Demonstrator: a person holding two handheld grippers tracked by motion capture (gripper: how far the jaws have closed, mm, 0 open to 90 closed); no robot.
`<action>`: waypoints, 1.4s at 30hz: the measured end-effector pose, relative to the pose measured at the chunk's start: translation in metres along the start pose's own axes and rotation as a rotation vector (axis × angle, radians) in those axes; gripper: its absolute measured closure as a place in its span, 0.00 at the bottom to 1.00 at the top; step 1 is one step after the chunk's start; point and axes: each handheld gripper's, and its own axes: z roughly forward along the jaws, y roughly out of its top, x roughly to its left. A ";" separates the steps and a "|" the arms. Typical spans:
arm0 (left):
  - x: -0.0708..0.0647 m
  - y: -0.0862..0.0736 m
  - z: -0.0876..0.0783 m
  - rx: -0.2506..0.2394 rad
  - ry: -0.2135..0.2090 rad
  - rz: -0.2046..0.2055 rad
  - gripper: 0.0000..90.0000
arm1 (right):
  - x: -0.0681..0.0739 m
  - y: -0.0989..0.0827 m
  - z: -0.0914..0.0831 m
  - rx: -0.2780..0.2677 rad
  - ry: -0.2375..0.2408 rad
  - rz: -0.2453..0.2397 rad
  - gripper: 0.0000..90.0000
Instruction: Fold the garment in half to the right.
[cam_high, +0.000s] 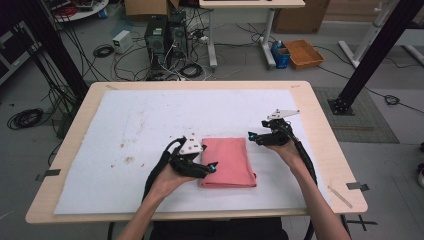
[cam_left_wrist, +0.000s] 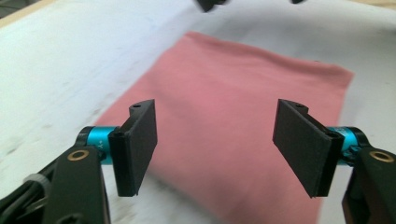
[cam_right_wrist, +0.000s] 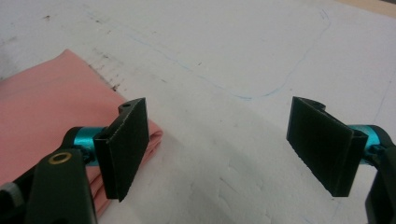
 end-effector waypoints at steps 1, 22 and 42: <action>0.004 -0.002 -0.004 -0.001 0.014 -0.006 0.34 | 0.001 -0.001 -0.002 0.004 -0.001 -0.006 0.23; -0.017 -0.034 0.010 0.116 0.018 0.071 0.29 | 0.019 -0.026 -0.047 -0.052 0.003 -0.031 0.23; 0.048 -0.038 -0.051 0.001 0.173 -0.052 0.27 | 0.012 -0.054 -0.057 -0.040 -0.035 -0.007 0.23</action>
